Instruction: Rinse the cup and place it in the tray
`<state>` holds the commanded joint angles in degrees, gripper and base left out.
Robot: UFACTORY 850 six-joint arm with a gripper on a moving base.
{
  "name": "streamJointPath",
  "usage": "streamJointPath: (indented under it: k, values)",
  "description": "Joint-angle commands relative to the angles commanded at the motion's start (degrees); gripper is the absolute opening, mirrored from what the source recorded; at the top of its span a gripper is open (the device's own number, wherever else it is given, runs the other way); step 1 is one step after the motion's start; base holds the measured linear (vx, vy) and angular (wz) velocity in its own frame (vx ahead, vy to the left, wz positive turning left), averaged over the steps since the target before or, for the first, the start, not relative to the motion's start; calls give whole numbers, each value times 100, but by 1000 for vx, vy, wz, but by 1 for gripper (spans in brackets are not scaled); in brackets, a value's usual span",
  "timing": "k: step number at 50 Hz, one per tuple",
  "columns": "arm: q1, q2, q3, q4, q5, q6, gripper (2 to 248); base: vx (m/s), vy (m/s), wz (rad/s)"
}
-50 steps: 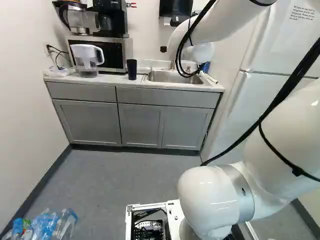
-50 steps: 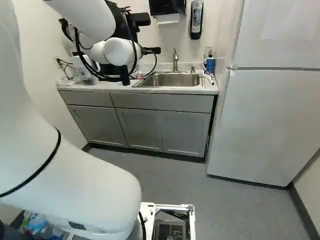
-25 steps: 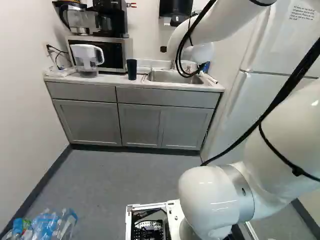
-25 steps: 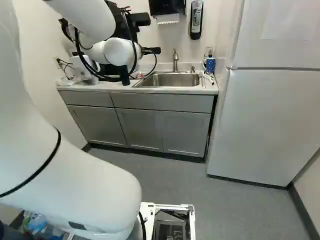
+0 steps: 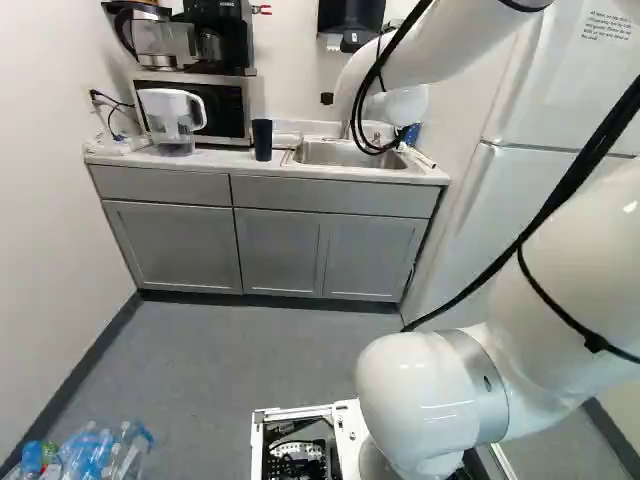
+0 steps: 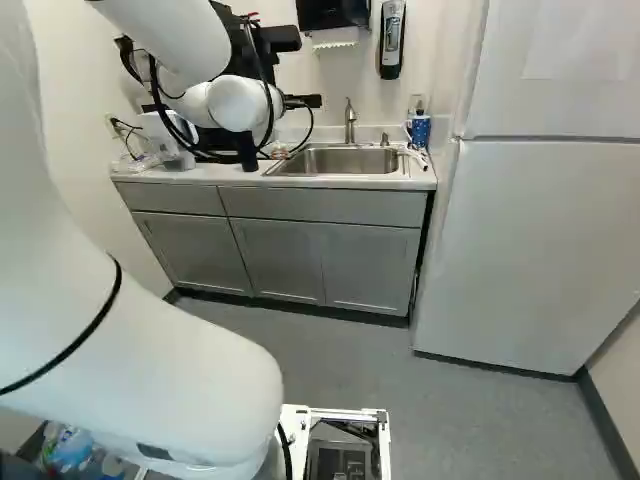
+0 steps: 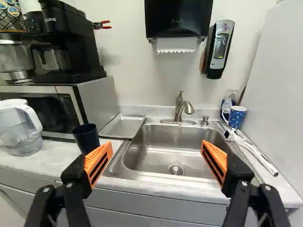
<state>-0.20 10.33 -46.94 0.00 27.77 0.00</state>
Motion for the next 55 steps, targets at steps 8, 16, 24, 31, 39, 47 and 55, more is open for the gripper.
streamJointPath:
  k: [8,16,24,31,39,47,55]
  values:
    - [0,0,0,0,0,0,247,66,-10,4]
    - [0,0,0,0,0,0,247,87,-27,-2]
    - [0,0,0,0,0,0,247,107,-47,0]
    - [0,0,0,0,0,0,247,118,-54,0]
    - [0,0,0,0,0,0,247,121,-57,0]
    - [0,0,0,0,0,0,247,133,-61,2]
    - [0,0,0,0,0,0,247,123,-56,-1]
